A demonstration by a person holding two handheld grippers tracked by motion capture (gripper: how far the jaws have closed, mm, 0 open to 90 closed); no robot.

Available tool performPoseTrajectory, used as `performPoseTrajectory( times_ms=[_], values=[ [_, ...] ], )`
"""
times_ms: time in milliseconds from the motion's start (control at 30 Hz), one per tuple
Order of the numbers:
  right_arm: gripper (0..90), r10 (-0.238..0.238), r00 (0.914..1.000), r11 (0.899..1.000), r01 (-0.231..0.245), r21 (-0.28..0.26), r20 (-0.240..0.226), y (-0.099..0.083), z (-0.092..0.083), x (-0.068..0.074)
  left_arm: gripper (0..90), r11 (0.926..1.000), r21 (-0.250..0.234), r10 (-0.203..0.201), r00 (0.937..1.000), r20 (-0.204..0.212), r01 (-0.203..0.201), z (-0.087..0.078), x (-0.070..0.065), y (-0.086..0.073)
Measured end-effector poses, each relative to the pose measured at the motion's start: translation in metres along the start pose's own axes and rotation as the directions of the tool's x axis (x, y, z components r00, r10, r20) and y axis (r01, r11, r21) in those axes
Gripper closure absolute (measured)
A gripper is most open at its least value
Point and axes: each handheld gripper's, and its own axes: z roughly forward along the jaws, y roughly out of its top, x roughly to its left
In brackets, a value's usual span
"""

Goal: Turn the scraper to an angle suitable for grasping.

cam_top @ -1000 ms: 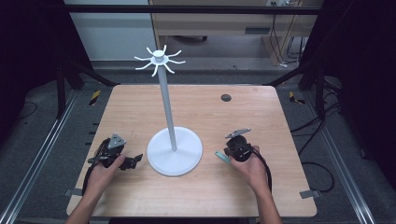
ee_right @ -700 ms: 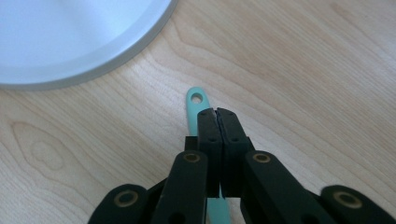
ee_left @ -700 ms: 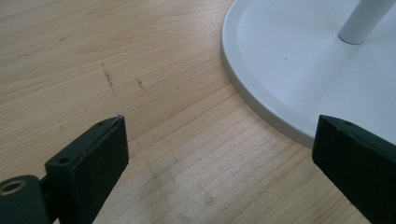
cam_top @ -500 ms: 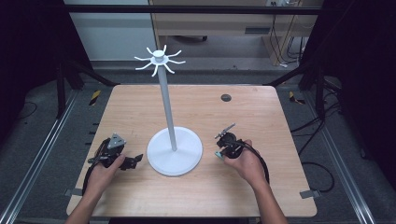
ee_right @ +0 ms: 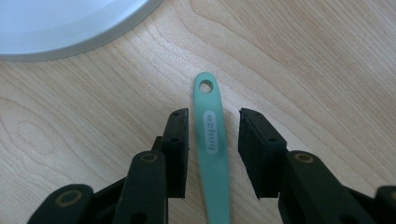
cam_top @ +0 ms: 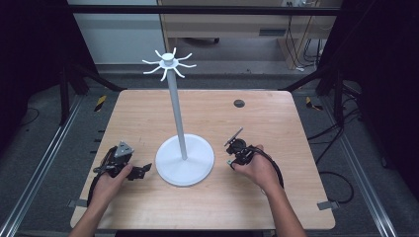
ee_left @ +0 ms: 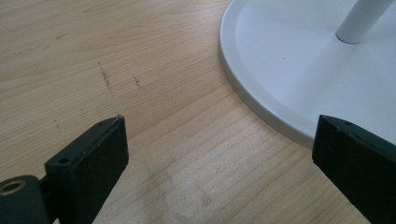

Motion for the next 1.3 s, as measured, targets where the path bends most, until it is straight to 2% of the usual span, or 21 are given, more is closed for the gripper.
performPoseTrajectory(
  times_ms=[200,233,300,400,500,533,600,700,733,800,867,967,1000,1100,1133,1167,1233,1300],
  values=[
    [62.8,0.012,0.9999,1.000,-0.011,0.026,-0.012,0.000,0.004,-0.001,3.3,1.0000,0.001,0.001,1.0000,0.002,-0.001,0.000,0.000,0.000],
    [63.0,-0.010,0.9999,1.000,0.010,0.021,-0.009,0.000,0.005,-0.003,3.3,1.0000,0.001,0.002,1.0000,0.002,-0.002,0.000,0.000,0.000],
    [64.2,0.009,0.9998,1.000,-0.008,0.027,-0.016,0.000,0.006,-0.002,3.3,1.0000,0.001,0.003,1.0000,0.002,-0.003,0.000,-0.001,0.000],
    [65.7,-0.004,0.9999,1.000,0.004,0.029,-0.016,0.001,0.007,-0.004,3.3,1.0000,0.001,0.001,1.0000,0.002,-0.001,0.000,0.000,0.000],
    [67.3,0.018,0.9996,0.999,-0.017,0.044,-0.024,0.001,0.008,-0.003,3.3,1.0000,0.001,0.002,1.0000,0.002,-0.002,0.000,0.000,0.000],
    [68.3,-0.004,0.9998,0.999,0.005,0.038,-0.022,0.001,0.009,-0.004,3.3,1.0000,0.001,0.002,1.0000,0.002,-0.002,0.000,0.000,0.000],
    [69.6,0.012,0.9997,0.999,-0.011,0.044,-0.023,0.001,0.010,-0.004,3.3,1.0000,0.001,0.003,1.0000,0.002,-0.003,0.000,-0.001,0.000],
    [71.9,-0.020,0.9995,0.999,0.021,0.038,-0.023,0.001,0.011,-0.005,3.3,1.0000,0.001,0.001,1.0000,0.005,-0.001,0.000,-0.001,0.000],
    [72.4,0.009,0.9995,0.999,-0.008,0.046,-0.030,0.002,0.010,-0.003,3.3,1.0000,0.001,0.001,1.0000,0.004,-0.001,0.000,-0.001,0.000],
    [73.4,-0.021,0.9997,0.999,0.022,0.047,-0.011,0.003,0.009,-0.003,3.3,1.0000,0.000,0.003,1.0000,0.002,-0.003,0.000,-0.001,0.000],
    [73.6,-0.016,0.9998,0.999,0.016,0.043,-0.010,0.003,0.008,-0.003,3.3,1.0000,0.000,0.003,1.0000,0.003,-0.003,0.000,-0.001,0.000],
    [73.8,-0.002,0.9999,1.000,0.002,0.020,-0.011,0.002,0.002,-0.004,3.3,1.0000,0.000,0.003,1.0000,0.003,-0.003,0.000,-0.001,0.000],
    [73.9,-0.016,0.9998,1.000,0.016,0.002,-0.011,0.002,-0.001,-0.006,3.3,1.0000,0.000,0.003,1.0000,0.003,-0.003,0.000,-0.001,0.000],
    [74.0,0.027,0.9994,0.998,-0.028,-0.050,-0.020,-0.001,-0.014,-0.007,3.3,1.0000,0.001,0.000,1.0000,0.005,0.000,0.000,-0.001,0.000],
    [74.0,0.025,0.9996,0.995,-0.026,-0.092,-0.011,-0.003,-0.024,-0.009,3.3,1.0000,0.003,0.003,1.0000,0.005,-0.003,0.000,-0.001,0.000],
    [74.0,0.025,0.9996,0.995,-0.026,-0.092,-0.011,-0.003,-0.024,-0.009,3.3,1.0000,0.003,0.003,1.0000,0.004,-0.003,0.000,-0.001,0.000],
    [74.0,0.044,0.9989,0.990,-0.045,-0.131,-0.013,-0.005,-0.034,-0.009,3.3,1.0000,0.004,0.004,1.0000,0.004,-0.004,0.000,-0.001,0.000],
    [74.1,0.045,0.9990,0.985,-0.045,-0.166,-0.006,-0.008,-0.043,-0.010,3.4,1.0000,0.004,0.003,1.0000,0.003,-0.003,0.000,-0.002,0.000]
  ],
)
